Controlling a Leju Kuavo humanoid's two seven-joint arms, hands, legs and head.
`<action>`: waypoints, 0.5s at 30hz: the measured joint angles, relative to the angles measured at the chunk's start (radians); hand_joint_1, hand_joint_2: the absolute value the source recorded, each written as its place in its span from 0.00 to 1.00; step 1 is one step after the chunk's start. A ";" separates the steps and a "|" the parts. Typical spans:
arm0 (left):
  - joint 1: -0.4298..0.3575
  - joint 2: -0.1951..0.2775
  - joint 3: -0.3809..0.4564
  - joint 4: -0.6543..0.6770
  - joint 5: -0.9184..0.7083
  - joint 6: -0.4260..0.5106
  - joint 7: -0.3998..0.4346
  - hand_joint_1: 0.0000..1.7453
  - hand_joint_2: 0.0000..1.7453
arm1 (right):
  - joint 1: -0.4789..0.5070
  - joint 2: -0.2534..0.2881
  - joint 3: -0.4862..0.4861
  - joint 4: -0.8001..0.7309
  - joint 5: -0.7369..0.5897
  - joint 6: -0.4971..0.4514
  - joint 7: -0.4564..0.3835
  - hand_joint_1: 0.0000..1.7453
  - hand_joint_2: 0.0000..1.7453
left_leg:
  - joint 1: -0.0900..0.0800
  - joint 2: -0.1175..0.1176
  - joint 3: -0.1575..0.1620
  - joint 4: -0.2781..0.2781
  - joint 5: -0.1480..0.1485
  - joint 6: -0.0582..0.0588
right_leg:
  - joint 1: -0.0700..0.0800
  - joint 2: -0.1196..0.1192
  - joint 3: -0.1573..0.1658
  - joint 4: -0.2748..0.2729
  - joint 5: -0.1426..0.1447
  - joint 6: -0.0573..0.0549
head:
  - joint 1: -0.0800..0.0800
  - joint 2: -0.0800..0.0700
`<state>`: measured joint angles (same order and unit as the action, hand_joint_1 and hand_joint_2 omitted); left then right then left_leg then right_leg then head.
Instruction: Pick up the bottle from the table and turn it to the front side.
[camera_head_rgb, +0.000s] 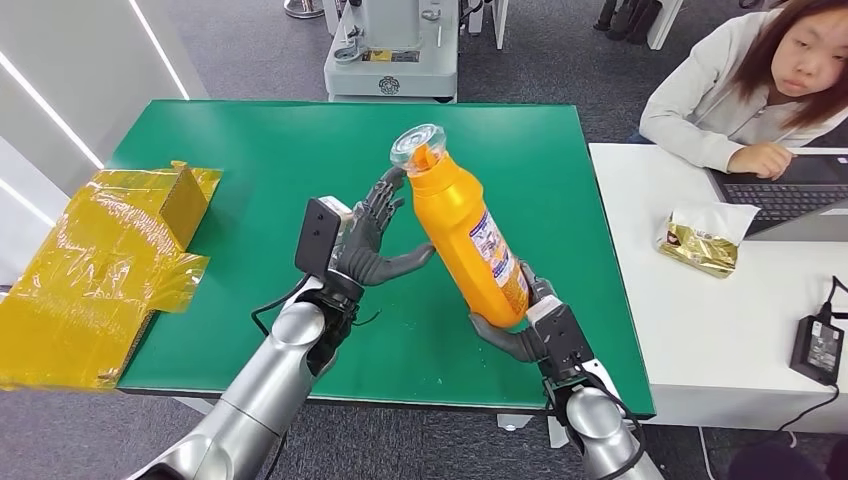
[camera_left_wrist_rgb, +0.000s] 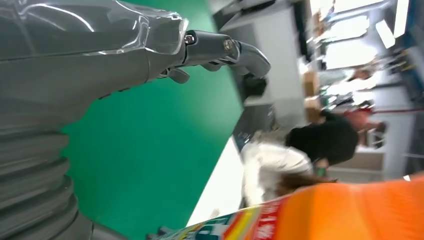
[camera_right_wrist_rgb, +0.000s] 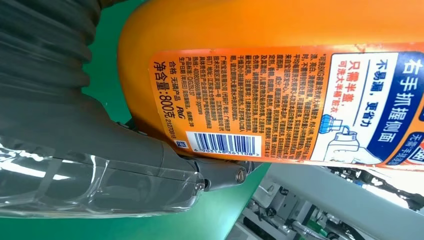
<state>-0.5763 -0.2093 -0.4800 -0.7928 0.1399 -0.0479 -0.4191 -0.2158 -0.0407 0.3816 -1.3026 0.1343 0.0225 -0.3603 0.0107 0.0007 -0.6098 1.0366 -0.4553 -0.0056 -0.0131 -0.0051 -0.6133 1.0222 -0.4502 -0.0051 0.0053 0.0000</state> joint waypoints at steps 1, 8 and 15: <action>-0.001 0.000 -0.004 0.013 0.007 -0.020 0.006 0.00 1.00 | 0.001 0.000 0.000 0.001 0.001 0.000 0.001 1.00 1.00 | 0.000 0.000 0.000 0.000 0.000 0.000 | 0.000 0.000 0.000 0.000 0.000 0.000 | 0.000 0.000; -0.024 0.022 -0.018 0.045 0.091 -0.108 0.040 0.00 1.00 | 0.025 -0.004 -0.007 0.004 0.004 -0.014 0.012 1.00 1.00 | 0.000 0.000 0.000 0.000 0.000 0.000 | 0.000 0.001 0.000 0.000 0.000 0.000 | 0.000 0.000; -0.043 0.086 -0.017 0.016 0.139 -0.138 0.054 0.00 1.00 | 0.043 -0.019 -0.018 0.004 0.005 -0.015 0.012 1.00 1.00 | 0.000 0.000 -0.001 0.000 0.000 0.000 | 0.000 0.001 0.000 0.001 0.000 0.000 | 0.000 0.000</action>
<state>-0.6194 -0.1231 -0.4971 -0.7765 0.2793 -0.1856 -0.3649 -0.1724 -0.0602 0.3635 -1.2988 0.1392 0.0076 -0.3483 0.0109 0.0009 -0.6103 1.0365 -0.4552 -0.0057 -0.0130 -0.0046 -0.6135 1.0227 -0.4501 -0.0051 0.0054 0.0000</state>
